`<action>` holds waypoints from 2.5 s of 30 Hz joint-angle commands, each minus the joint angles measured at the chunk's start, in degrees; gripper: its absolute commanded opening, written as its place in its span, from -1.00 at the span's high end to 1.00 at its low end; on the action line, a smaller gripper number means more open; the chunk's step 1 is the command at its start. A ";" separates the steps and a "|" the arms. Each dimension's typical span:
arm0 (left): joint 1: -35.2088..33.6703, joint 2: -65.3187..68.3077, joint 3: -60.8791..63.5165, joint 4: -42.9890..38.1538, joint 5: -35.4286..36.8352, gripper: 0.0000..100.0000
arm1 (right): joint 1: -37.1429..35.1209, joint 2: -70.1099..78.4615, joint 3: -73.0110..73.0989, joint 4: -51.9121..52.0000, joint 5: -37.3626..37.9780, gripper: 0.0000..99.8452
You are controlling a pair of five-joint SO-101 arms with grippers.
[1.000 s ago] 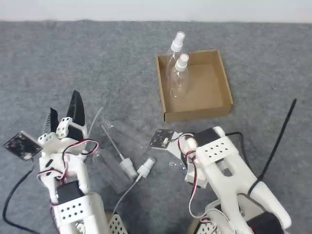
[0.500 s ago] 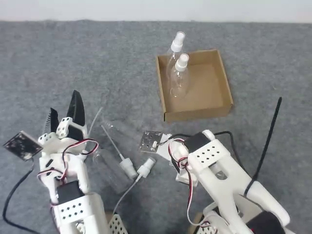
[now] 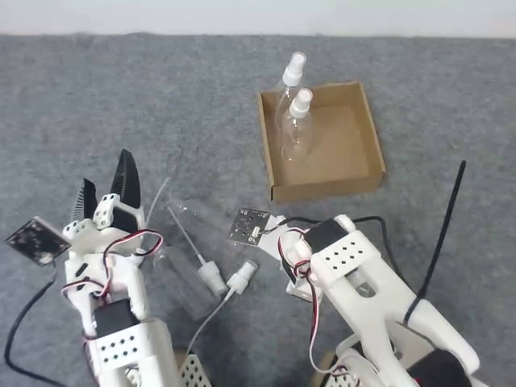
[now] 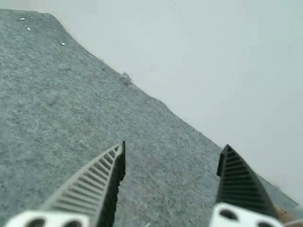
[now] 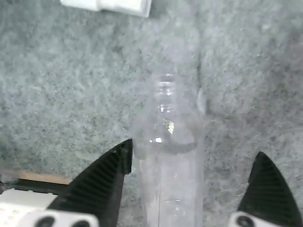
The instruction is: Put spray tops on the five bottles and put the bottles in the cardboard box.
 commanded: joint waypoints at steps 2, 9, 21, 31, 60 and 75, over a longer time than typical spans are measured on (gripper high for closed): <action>-0.44 -0.79 -0.84 -2.02 -0.62 0.40 | -0.75 0.04 2.11 -5.76 -0.35 0.34; -0.44 -0.79 -0.84 -2.02 -0.62 0.40 | -0.75 -0.22 3.96 -7.60 -0.70 0.52; -0.44 -0.79 -0.84 -2.02 -0.62 0.40 | -0.57 -0.66 4.57 -5.58 -1.93 0.68; -0.44 -0.79 -0.84 -2.11 -0.70 0.40 | -0.75 -0.75 3.87 -5.93 -5.98 0.77; -0.44 -0.79 -0.75 -2.02 -0.70 0.40 | -0.57 -9.27 -2.99 -3.03 -23.47 0.78; -0.44 -0.79 -0.75 -2.02 -0.70 0.40 | -0.40 -40.57 9.41 -2.68 -23.47 0.78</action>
